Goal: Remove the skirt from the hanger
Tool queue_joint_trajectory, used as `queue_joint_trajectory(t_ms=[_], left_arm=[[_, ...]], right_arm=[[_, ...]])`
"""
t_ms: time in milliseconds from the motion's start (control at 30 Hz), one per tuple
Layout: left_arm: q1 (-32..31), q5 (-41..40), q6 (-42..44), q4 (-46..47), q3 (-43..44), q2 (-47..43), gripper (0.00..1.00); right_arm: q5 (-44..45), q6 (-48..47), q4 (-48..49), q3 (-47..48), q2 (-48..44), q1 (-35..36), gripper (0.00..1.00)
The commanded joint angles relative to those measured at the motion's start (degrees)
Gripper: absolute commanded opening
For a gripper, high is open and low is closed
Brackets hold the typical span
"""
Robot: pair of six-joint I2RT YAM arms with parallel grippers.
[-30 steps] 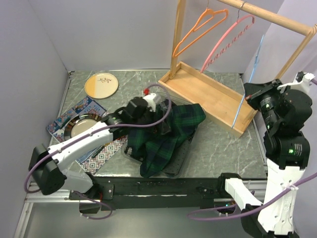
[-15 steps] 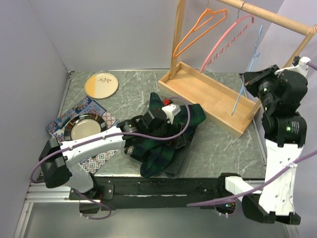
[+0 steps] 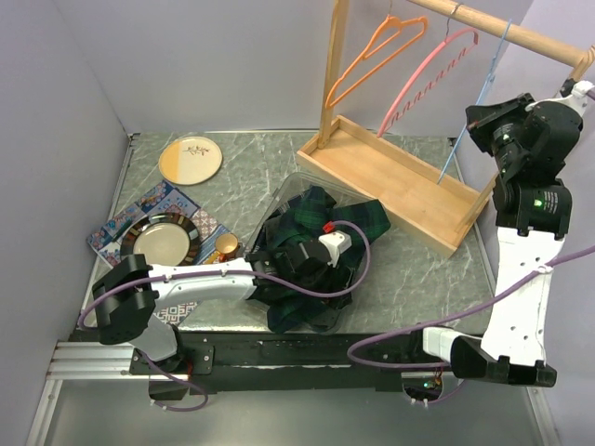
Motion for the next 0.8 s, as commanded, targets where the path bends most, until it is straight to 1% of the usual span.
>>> queue_joint_trajectory(t_ms=[0, 100, 167, 267, 333, 400, 467, 633, 700, 733, 767], left_arm=[[-0.94, -1.27, -0.33, 0.86, 0.54, 0.61, 0.94], [-0.94, -1.28, -0.24, 0.33, 0.63, 0.7, 0.94], [-0.94, -1.19, -0.33, 0.6, 0.37, 0.7, 0.94], [-1.03, -1.28, -0.33, 0.16, 0.46, 0.44, 0.94], [-1.03, -1.28, -0.42, -0.02, 0.63, 0.08, 0.94], [-1.12, -1.28, -0.24, -0.28, 0.98, -0.18, 0.95], [-1.12, -3.2, 0.2, -1.77, 1.77, -0.09, 0.95], [-1.21, -2.6, -0.07, -1.25, 2.12, -1.06, 0.95], [-1.12, -3.47, 0.37, -3.43, 4.23, -0.97, 0.96], [-1.12, -3.91, 1.24, -4.49, 5.37, -0.88, 0.97], [-1.21, -4.61, 1.77, -6.5, 7.47, -0.8, 0.98]], right_arm=[[-1.12, 2.55, 9.42, -0.03, -0.24, -2.05, 0.0], [-0.59, 4.04, 13.64, -2.06, -0.24, -3.11, 0.0], [0.46, 4.66, 15.14, -1.8, 0.54, -3.55, 0.0], [0.11, 5.36, 13.49, 0.91, 3.26, -4.77, 0.0], [0.81, 5.98, 12.69, 1.11, 3.97, -5.39, 0.0], [0.11, 7.73, 13.29, -1.08, 4.06, -6.53, 0.0], [-0.15, 8.35, 14.0, -2.93, 3.71, -7.06, 0.0], [0.82, 8.53, 12.86, -4.07, 3.89, -8.55, 0.0], [-1.72, 8.62, 12.16, -5.39, 3.54, -9.35, 0.11], [-2.0, 8.18, 11.72, -5.57, 3.36, -9.44, 0.19], [-2.17, 7.66, 10.85, -5.49, 2.75, -9.35, 0.34]])
